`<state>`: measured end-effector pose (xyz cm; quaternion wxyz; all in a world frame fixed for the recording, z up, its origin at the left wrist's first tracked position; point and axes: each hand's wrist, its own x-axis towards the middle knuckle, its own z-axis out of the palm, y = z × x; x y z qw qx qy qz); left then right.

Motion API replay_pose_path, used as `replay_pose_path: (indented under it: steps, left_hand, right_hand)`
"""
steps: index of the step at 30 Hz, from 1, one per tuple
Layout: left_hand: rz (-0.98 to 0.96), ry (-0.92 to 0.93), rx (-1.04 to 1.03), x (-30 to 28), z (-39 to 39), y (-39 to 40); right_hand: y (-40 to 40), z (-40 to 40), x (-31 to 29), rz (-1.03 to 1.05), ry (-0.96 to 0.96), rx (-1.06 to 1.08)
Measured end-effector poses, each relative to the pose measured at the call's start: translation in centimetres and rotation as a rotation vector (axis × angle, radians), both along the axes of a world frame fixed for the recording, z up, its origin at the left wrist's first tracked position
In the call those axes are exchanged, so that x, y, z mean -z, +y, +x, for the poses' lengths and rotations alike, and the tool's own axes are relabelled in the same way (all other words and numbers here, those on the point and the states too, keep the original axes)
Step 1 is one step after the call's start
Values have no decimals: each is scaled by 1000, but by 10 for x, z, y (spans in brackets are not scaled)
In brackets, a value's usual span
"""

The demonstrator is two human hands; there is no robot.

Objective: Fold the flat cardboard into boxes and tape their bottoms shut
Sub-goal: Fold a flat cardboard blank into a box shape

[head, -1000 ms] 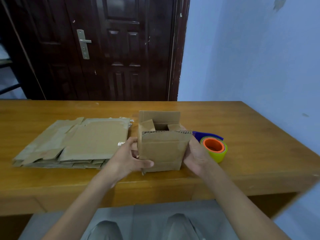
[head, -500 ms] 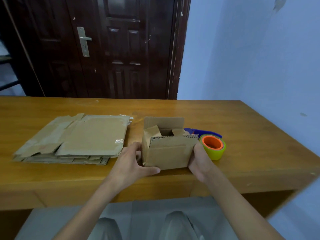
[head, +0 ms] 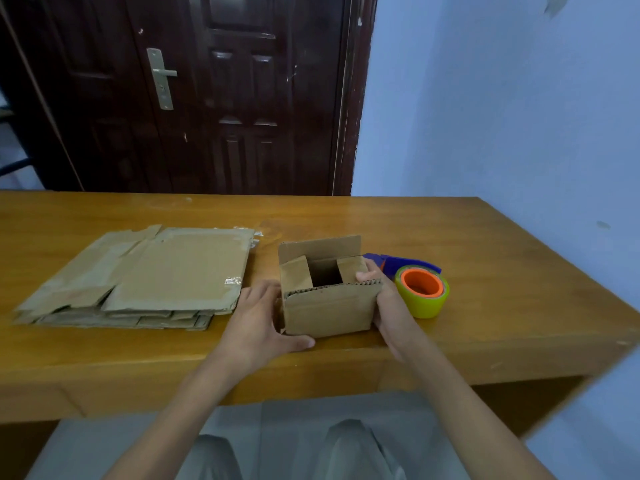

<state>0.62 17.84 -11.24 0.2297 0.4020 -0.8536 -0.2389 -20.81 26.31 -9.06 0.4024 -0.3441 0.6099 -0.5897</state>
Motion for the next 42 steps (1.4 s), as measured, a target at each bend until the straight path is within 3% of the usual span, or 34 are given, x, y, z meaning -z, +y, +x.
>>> replay_pose_path:
  steps: [2,4,5,8,11,18,22,28,34,37,42]
  left_hand:
    - [15,-36,17,0,1,-5]
    - [29,-52,57,1,2,-11]
    - [39,-65,73,0,3,-14]
    - [57,-130,89,-2,3,-21]
    - [83,-93,87,-2,2,-20]
    - [317,430,159,-15,-3,4]
    - [291,629,203,-23,-2,10]
    - [304,735,122,-14,-7,10]
    - [255,798,-23,-11,-19,12]
    - [223,823,-131,-11,-27,16]
    - [253,850,-146,-14,-27,14]
  right_hand:
    - [2,-10,-3,104,168,26]
    - [8,-18,-8,99,403,71]
    - [11,-19,-11,59,434,94]
    - [14,-5,-22,-80,256,36]
    - [7,10,-19,-135,231,-12]
    - [-3,25,-8,-155,98,128]
    - [-9,24,-12,-93,118,81]
    - [-4,10,-18,-55,219,-118]
    - [-9,32,-5,-204,151,83]
    - [-8,42,4,-259,26,134]
    - [-8,40,6,-273,298,41]
